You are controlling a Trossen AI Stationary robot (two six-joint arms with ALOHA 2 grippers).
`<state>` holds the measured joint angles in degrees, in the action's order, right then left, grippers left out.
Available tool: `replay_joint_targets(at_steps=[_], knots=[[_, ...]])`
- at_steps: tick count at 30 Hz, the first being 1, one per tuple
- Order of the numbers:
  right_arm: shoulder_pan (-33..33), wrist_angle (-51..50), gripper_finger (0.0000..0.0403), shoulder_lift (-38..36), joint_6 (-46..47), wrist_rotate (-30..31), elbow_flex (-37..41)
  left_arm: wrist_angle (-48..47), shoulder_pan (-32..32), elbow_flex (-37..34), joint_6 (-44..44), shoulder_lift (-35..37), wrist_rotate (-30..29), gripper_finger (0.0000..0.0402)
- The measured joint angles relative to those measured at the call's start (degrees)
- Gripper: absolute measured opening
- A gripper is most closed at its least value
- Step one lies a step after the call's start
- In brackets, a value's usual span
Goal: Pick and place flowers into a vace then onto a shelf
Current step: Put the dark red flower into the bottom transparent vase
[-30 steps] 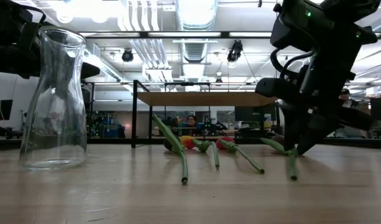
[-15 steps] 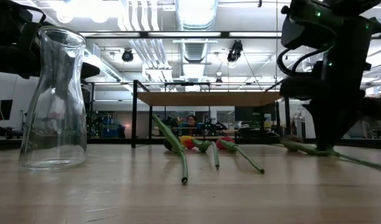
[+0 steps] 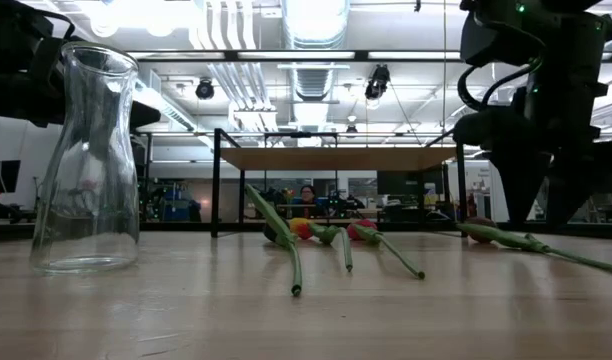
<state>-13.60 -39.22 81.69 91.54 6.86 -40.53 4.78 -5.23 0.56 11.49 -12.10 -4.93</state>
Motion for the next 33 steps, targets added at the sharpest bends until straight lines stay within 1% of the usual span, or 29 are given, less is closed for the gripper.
replay_joint_targets(at_steps=[4,9,13,16,18,21,31,33], knots=[[0.02,0.65,0.0221,1.75,1.73,-0.14,-0.02,0.05,0.02,0.0,0.0,-0.13,0.0,0.0],[0.02,3.39,0.023,4.75,2.74,-0.72,-0.14,0.07,0.0,0.0,0.0,-0.47,0.0,0.0],[0.0,4.1,0.0227,7.41,1.57,-0.88,-0.5,0.07,0.01,0.0,0.0,-0.58,0.0,0.0],[0.04,3.04,0.0216,8.67,1.26,-1.65,-0.77,0.07,0.02,0.0,0.0,-0.6,0.0,0.0],[0.02,2.5,0.0203,8.75,0.56,-1.97,-0.76,0.03,0.0,0.0,0.0,-0.71,0.0,0.0],[0.08,2.02,0.0173,8.15,-2.1,-2.81,-0.61,0.04,0.0,0.0,0.0,-0.71,0.0,0.0],[0.33,0.41,0.0026,6.34,-2.57,-3.22,-0.32,0.07,0.0,0.0,0.0,-1.11,0.0,0.0],[0.33,0.21,0.0016,5.47,-2.65,-3.05,-0.27,0.05,0.0,0.0,0.0,-1.11,0.0,0.0]])
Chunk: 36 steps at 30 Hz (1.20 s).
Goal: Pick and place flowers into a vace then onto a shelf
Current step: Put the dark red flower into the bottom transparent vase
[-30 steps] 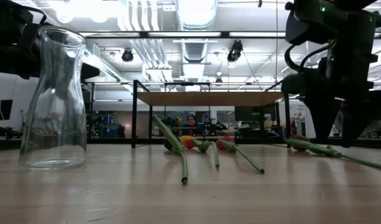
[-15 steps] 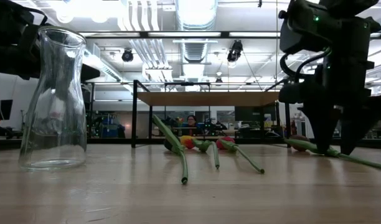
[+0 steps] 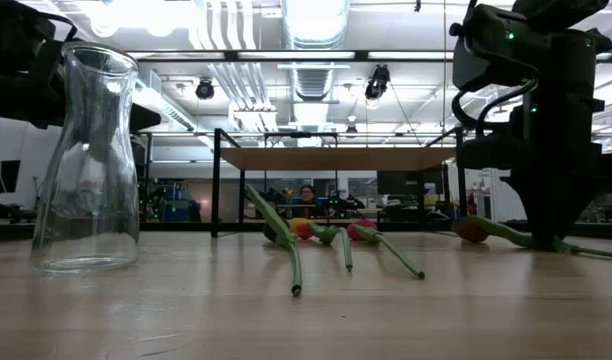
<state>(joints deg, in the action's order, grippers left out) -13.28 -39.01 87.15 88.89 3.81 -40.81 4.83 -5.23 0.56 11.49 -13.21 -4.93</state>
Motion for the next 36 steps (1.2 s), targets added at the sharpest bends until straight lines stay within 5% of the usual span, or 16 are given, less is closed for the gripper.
replay_joint_targets(at_steps=[5,23,28,36], knots=[[0.0,-1.07,0.0014,-3.99,-0.46,0.18,0.18,-0.01,0.02,0.0,0.0,0.0,0.0,0.0],[-0.7,-0.83,0.0013,-33.52,-12.38,19.72,0.05,0.01,0.01,0.0,0.0,0.0,0.0,0.0],[-2.68,5.63,0.0013,-41.52,-25.4,24.97,0.03,0.01,0.0,0.02,0.0,0.0,0.0,0.0],[-5.24,13.94,0.0013,-49.34,-44.29,24.95,-0.01,0.04,0.01,0.02,0.01,0.0,0.0,0.0]])
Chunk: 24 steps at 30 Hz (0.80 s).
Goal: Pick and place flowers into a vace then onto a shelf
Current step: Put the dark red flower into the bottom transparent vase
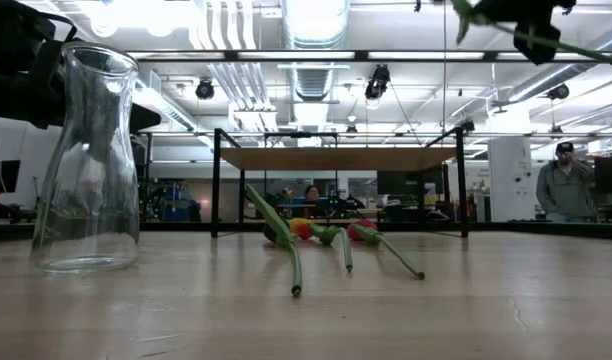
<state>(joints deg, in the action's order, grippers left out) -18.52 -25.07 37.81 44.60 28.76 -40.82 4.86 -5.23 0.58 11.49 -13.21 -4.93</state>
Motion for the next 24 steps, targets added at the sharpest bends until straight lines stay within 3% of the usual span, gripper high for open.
replay_joint_targets(at_steps=[3,12,24], knots=[[-1.62,3.27,0.0013,-1.46,-6.68,-0.55,0.0,0.0,0.01,0.0,0.0,0.0,0.0,0.0],[-8.79,19.4,0.0013,-1.41,-19.51,-10.32,0.0,0.0,0.0,0.0,0.0,0.0,0.0,0.0],[-19.89,33.99,0.0013,8.14,-31.49,-10.65,0.17,0.01,0.01,0.0,0.0,0.0,-1.85,0.0]])
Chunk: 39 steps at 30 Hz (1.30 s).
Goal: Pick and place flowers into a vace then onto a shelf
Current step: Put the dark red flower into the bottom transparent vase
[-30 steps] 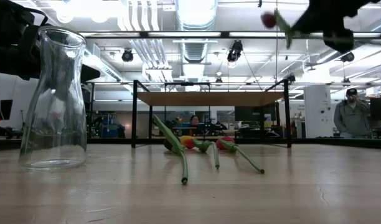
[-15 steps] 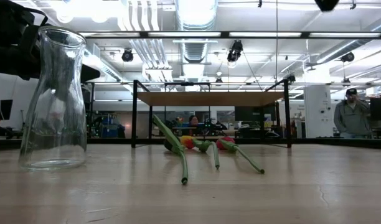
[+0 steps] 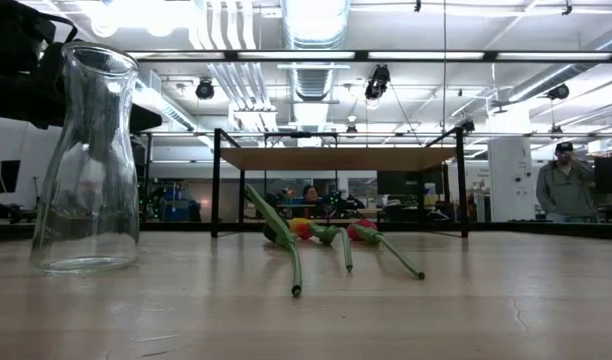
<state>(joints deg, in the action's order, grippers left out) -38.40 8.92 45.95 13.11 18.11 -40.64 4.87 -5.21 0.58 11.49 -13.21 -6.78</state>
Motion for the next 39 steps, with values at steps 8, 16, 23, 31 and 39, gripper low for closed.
replay_joint_targets(at_steps=[8,16,23,31,39], knots=[[-3.47,7.53,0.0009,6.57,-9.02,-0.06,0.04,0.0,0.0,0.0,-0.01,0.0,-1.28,0.0],[-5.0,11.2,0.0009,11.75,-7.87,-0.26,0.04,-0.01,-0.02,0.0,0.0,0.0,-1.28,0.0],[-6.0,14.21,0.0009,16.16,-11.16,-0.65,0.04,-0.01,-0.02,0.0,0.01,-0.07,-1.28,0.0],[-6.0,14.13,0.0009,20.07,-11.0,-1.74,0.07,0.0,-0.02,0.02,0.02,-0.07,-1.28,0.0],[-5.83,14.18,0.0019,21.53,-6.15,-4.62,0.2,-0.01,-0.02,0.02,0.02,-0.07,-1.28,0.0]])
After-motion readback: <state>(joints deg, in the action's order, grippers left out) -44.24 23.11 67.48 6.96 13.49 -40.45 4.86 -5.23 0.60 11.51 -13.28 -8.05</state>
